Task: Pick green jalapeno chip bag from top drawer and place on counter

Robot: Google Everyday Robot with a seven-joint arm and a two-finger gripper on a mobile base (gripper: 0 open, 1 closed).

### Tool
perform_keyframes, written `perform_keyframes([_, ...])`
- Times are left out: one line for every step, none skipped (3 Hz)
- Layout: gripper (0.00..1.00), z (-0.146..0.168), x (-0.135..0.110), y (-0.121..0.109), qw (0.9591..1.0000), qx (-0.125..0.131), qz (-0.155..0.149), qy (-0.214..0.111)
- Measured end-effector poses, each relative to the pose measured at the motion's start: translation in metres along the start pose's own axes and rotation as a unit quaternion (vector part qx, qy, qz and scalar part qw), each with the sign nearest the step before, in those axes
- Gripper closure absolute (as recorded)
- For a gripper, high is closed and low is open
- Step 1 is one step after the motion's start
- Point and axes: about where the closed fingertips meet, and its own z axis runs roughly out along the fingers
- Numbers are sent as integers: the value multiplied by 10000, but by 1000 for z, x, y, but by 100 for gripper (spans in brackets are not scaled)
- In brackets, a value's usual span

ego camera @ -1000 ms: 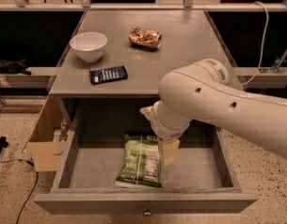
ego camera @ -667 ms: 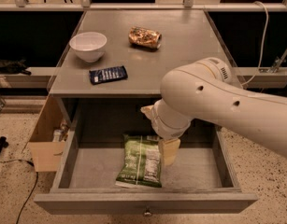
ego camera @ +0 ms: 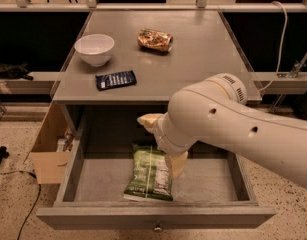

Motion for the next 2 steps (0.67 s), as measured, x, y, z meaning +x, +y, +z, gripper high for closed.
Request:
perform_keyframes([0, 6, -7, -5, 9975, 175, -675, -67])
perform_keyframes([0, 7, -8, -6, 9963, 217, -833, -76])
